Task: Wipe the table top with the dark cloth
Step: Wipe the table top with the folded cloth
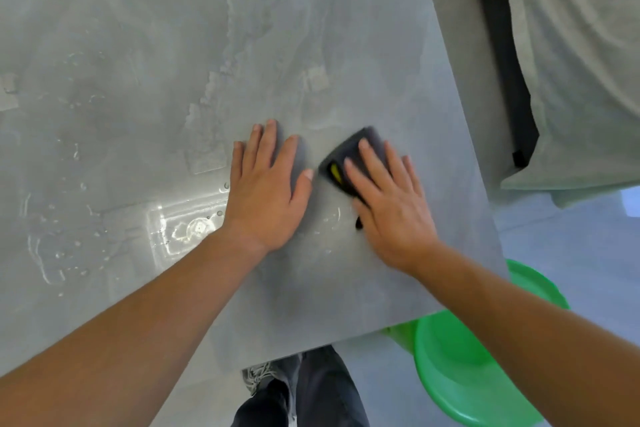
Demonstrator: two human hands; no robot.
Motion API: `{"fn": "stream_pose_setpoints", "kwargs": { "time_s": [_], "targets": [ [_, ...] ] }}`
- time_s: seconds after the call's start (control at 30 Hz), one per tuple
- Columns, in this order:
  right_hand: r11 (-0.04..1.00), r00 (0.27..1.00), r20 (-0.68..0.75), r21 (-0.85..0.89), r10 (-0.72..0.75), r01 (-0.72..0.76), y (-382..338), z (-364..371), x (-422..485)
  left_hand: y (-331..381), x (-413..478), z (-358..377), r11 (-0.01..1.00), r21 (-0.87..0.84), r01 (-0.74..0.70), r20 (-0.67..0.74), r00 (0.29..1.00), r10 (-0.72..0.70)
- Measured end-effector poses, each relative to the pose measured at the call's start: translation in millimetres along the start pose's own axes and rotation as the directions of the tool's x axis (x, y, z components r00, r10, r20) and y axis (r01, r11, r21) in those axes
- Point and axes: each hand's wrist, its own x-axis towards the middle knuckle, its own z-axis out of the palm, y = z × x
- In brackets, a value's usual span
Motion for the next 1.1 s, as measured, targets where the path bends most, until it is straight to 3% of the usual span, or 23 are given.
{"fn": "stream_pose_setpoints", "kwargs": {
  "time_s": [0.1, 0.13, 0.23, 0.3, 0.37, 0.43, 0.57, 0.6, 0.67, 0.77, 0.83, 1.0, 1.1],
  "targets": [
    [0.994, 0.993, 0.048, 0.026, -0.106, 0.105, 17, -3, -13, 7, -23, 4, 0.997, -0.004, -0.083, -0.017, 0.996, 0.083],
    [0.996, 0.998, 0.024, 0.067, -0.061, 0.059, 26, -7, -7, 9, -30, 7, 0.993, 0.012, -0.116, 0.005, 0.993, 0.116],
    [0.932, 0.953, -0.083, 0.246, 0.292, -0.265, 50, -19, 16, 8, -42, 18, 0.985, 0.067, -0.158, 0.1, 0.983, 0.151],
    [0.901, 0.916, -0.112, 0.261, 0.384, -0.346, 44, -15, 19, 5, -44, 22, 0.984, 0.071, -0.163, 0.109, 0.982, 0.155],
    [0.941, 0.947, -0.133, 0.216, 0.291, -0.259, 23, -2, 4, 3, -45, 23, 0.987, 0.021, -0.161, 0.092, 0.983, 0.159],
    [0.989, 0.989, -0.101, 0.11, 0.108, -0.097, 0, 13, -26, 3, -45, 22, 0.987, -0.029, -0.155, 0.084, 0.984, 0.157],
    [0.987, 0.991, 0.025, -0.087, -0.132, 0.134, 8, 19, -58, 3, -45, 23, 0.984, 0.062, -0.166, 0.118, 0.98, 0.158],
    [0.987, 0.993, 0.025, -0.109, -0.115, 0.117, 19, 13, -52, 4, -45, 24, 0.981, 0.102, -0.167, 0.124, 0.98, 0.154],
    [0.994, 0.997, -0.03, -0.079, 0.071, -0.073, 42, 1, -32, 6, -45, 28, 0.974, 0.153, -0.168, 0.13, 0.98, 0.149],
    [0.911, 0.906, -0.101, 0.011, 0.411, -0.412, 58, -12, -7, 7, -45, 32, 0.972, 0.175, -0.159, 0.131, 0.982, 0.138],
    [0.89, 0.882, -0.123, 0.024, 0.454, -0.455, 41, -4, -20, 7, -45, 33, 0.973, 0.17, -0.157, 0.13, 0.982, 0.136],
    [0.933, 0.933, -0.04, 0.048, 0.358, -0.356, 9, 14, -98, 3, -45, 30, 0.976, 0.145, -0.165, 0.115, 0.982, 0.149],
    [0.859, 0.855, -0.086, 0.08, 0.511, -0.506, 38, 2, -63, 1, -45, 29, 0.976, 0.127, -0.179, 0.079, 0.982, 0.17]
  ]
}}
